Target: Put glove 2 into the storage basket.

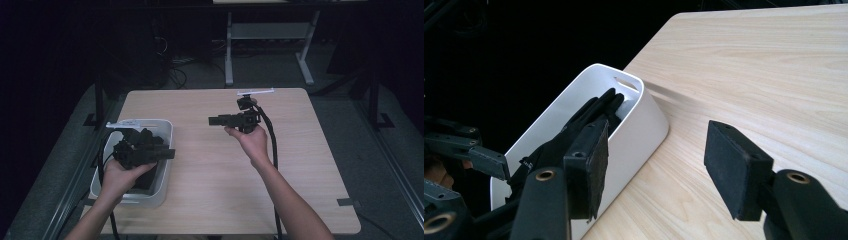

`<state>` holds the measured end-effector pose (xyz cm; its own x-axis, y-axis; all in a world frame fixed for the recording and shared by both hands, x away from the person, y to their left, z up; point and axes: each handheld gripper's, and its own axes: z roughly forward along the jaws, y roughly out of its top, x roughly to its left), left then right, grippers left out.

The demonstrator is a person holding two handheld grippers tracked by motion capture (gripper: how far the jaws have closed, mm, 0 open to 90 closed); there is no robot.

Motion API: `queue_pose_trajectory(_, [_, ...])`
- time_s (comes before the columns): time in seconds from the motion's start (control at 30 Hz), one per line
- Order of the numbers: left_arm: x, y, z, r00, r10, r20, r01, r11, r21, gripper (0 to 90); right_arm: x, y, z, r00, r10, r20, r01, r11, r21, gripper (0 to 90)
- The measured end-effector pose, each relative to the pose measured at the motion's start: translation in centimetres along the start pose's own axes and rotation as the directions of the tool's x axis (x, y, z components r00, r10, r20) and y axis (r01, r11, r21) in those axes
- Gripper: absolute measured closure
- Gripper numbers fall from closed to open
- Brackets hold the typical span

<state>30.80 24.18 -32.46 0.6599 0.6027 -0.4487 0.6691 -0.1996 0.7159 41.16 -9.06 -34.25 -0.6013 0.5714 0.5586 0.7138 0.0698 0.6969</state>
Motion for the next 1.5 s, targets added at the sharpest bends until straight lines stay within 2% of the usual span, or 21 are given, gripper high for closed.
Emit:
queue_pose_trajectory(0.4, [-0.5,0.4,1.0,0.9999,0.000,0.016,0.000,1.0000,-0.008,49.8,-0.8,-0.4,-1.4,0.9998,0.010,0.017,-0.009,1.000,-0.012,40.5])
queue_pose_trajectory(1.03, [-1.6,0.9,3.4,0.9980,0.023,0.058,-0.024,0.9994,0.024,42.7,-2.8,-1.7,-3.9,0.9979,0.049,0.043,-0.048,0.998,-0.030,38.9])
queue_pose_trajectory(1.5, [-2.4,1.3,4.8,0.9965,0.043,0.071,-0.045,0.9982,0.038,38.9,-3.5,-2.4,-5.6,0.9965,0.061,0.057,-0.058,0.997,-0.043,38.4])
